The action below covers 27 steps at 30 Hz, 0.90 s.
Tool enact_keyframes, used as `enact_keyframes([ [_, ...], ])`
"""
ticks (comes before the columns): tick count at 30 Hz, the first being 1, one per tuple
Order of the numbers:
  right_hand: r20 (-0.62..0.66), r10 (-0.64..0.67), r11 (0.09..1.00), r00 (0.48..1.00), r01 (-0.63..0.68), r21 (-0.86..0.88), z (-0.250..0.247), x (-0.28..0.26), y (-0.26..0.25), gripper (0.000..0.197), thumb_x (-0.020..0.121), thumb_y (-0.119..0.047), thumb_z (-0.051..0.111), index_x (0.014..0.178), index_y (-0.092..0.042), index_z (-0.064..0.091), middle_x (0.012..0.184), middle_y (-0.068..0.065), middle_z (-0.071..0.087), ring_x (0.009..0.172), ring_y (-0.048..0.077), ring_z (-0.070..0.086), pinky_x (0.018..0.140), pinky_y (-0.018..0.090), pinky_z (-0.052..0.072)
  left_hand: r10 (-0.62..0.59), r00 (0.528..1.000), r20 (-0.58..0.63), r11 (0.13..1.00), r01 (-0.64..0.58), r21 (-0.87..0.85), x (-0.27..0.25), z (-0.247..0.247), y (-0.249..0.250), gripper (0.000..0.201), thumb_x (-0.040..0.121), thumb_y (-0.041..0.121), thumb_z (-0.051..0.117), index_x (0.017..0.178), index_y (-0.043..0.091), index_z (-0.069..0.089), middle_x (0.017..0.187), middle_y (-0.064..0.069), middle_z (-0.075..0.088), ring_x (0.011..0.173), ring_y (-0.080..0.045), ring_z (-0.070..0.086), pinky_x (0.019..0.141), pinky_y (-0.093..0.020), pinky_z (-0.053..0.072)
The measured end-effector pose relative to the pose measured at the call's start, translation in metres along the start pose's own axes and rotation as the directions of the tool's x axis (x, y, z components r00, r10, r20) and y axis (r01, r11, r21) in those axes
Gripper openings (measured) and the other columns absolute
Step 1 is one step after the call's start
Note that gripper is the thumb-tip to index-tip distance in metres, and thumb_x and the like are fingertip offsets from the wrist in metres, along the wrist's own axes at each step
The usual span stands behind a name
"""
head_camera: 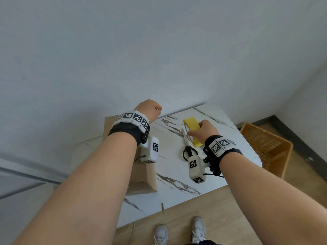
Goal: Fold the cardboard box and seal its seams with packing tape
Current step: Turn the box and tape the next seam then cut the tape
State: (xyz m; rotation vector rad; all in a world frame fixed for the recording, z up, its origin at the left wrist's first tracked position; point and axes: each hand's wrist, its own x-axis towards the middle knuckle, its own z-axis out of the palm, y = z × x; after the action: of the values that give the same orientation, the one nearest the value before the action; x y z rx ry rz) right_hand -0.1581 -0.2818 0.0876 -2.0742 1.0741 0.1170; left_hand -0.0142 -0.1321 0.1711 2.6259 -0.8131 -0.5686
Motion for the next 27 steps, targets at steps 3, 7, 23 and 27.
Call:
enact_keyframes([
  [3,0.013,0.03,0.991,0.999,-0.028,-0.128,0.012,0.005,0.013,0.059,0.07,-0.04,0.077,0.116,-0.014,0.051,0.109,0.007,0.06,0.11,0.028,0.054,0.082,0.039,0.051,-0.046,0.998,-0.035,0.999,0.047,0.006,-0.002,0.002,-0.009,0.032,0.096,0.017,0.046,0.121,0.023,0.065,0.137,0.003,0.055,0.124,-0.021,0.053,0.107,-0.037,0.04],
  [7,0.01,0.073,0.982,0.997,-0.07,-0.176,0.025,0.008,0.024,0.07,0.072,-0.041,0.078,0.125,-0.01,0.044,0.114,0.01,0.058,0.108,0.029,0.056,0.077,0.035,0.048,-0.087,0.993,-0.078,0.996,0.086,-0.01,-0.004,0.0,-0.024,0.032,0.094,0.015,0.045,0.116,0.025,0.066,0.136,0.004,0.056,0.123,-0.022,0.052,0.11,-0.039,0.035],
  [23,0.165,0.079,0.92,0.983,-0.009,-0.391,0.062,0.02,0.002,0.016,0.094,-0.021,0.051,0.092,-0.024,0.036,0.084,0.011,0.052,0.074,0.025,0.047,0.068,0.027,0.041,-0.212,0.971,-0.106,0.967,0.193,-0.166,-0.005,-0.016,-0.061,0.047,0.094,-0.002,0.035,0.128,0.019,0.059,0.138,-0.002,0.054,0.126,-0.021,0.052,0.104,-0.03,0.041],
  [27,0.174,0.145,0.923,0.974,-0.07,-0.377,0.057,0.011,-0.01,0.033,0.086,-0.009,0.05,0.073,-0.026,0.025,0.075,0.007,0.053,0.076,0.029,0.055,0.071,0.03,0.049,-0.189,0.975,-0.115,0.973,0.171,-0.152,-0.007,-0.021,-0.064,0.043,0.093,0.0,0.041,0.125,0.021,0.061,0.135,0.0,0.057,0.124,-0.02,0.053,0.103,-0.029,0.041],
])
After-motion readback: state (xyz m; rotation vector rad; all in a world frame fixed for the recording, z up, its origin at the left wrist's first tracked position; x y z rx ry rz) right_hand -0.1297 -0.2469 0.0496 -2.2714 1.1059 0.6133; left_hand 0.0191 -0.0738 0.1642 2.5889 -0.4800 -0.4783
